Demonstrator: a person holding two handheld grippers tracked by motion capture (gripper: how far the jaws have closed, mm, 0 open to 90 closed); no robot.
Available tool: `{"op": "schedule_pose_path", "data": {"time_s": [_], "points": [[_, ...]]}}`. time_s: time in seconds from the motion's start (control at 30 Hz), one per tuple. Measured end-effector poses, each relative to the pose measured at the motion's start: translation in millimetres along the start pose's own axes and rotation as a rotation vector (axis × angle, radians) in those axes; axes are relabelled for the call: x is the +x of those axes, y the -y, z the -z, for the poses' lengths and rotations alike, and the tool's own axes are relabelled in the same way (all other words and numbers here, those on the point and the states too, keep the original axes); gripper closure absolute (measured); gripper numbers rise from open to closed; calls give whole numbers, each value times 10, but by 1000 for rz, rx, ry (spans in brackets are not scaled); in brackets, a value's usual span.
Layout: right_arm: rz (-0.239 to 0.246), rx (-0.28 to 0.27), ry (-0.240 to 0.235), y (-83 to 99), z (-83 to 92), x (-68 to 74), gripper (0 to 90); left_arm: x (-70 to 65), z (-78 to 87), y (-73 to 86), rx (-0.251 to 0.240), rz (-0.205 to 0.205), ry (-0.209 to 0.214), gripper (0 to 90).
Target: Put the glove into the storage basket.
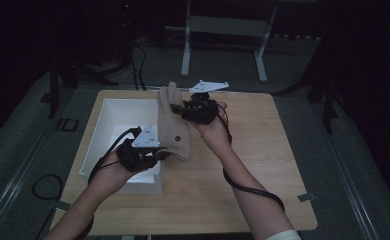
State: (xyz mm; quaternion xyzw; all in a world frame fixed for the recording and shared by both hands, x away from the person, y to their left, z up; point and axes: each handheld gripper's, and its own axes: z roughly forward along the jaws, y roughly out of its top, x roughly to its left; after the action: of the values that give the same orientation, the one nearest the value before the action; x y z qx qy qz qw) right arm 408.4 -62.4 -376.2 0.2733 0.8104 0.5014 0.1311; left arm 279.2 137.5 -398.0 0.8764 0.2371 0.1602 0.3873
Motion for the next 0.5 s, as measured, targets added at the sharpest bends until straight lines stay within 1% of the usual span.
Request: {"op": "schedule_pose_path", "data": {"time_s": [0.1,0.17,0.23,0.3,0.33,0.43,0.5], "points": [[13,1,-12,-58,-109,71,717,38,76,55,10,6,-14,822],[15,1,-22,-86,-159,112,717,46,94,71,10,9,-15,822],[17,1,-31,-111,-210,157,717,83,161,148,15,22,-25,822],[22,2,-39,-133,-262,200,716,95,180,174,16,25,-27,822],[22,7,-46,-143,-287,221,717,117,222,235,18,33,-33,822],[17,5,-68,-166,-378,294,716,145,270,314,26,47,-40,822],[24,13,-73,-177,-445,342,716,161,300,369,37,55,-46,822]]}}
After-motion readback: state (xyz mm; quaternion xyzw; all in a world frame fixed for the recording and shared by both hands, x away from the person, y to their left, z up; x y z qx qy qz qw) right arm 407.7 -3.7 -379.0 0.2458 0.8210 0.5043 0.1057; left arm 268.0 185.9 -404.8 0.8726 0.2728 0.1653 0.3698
